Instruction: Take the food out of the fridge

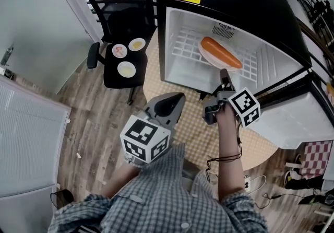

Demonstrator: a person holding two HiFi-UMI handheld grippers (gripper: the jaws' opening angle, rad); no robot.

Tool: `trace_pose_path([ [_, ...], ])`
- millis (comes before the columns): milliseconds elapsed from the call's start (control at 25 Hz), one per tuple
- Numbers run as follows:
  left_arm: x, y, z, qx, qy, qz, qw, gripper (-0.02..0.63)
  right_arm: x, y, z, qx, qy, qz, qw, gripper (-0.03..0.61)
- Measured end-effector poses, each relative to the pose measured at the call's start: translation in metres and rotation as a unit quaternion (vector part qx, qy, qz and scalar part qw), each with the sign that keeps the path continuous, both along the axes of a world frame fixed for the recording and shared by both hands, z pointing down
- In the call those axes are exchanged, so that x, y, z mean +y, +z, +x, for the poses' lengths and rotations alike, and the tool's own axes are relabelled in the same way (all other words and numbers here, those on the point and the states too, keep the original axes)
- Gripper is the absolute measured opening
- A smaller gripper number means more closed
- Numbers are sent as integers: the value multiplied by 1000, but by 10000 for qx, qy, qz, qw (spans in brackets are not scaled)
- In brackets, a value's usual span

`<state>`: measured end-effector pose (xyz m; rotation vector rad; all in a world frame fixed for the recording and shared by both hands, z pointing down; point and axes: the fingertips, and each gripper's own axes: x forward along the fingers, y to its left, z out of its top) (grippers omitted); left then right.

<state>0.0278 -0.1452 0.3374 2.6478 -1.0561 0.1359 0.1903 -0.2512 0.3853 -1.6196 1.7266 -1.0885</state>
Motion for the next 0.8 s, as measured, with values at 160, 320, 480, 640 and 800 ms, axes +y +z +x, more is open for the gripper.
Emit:
trace_pose_path([
  [160, -1, 1, 0, -28, 19, 5, 10000, 3, -7, 2, 0, -295, 105, -5, 9995, 54],
  [320, -3, -2, -4, -42, -18, 15, 10000, 3, -13, 5, 3, -654, 266, -39, 9975, 54],
  [480, -5, 0, -3, -48, -39, -9, 10000, 3, -17, 5, 5, -784, 419, -60, 9960, 52],
  [640, -8, 4, -1, 13, -87, -88, 9999, 3, -17, 6, 6, -945, 408, -86, 9947, 52],
  [800, -12, 4, 3, 69, -47, -83, 9999, 3, -17, 7, 6, -1090, 388, -90, 9932, 49],
])
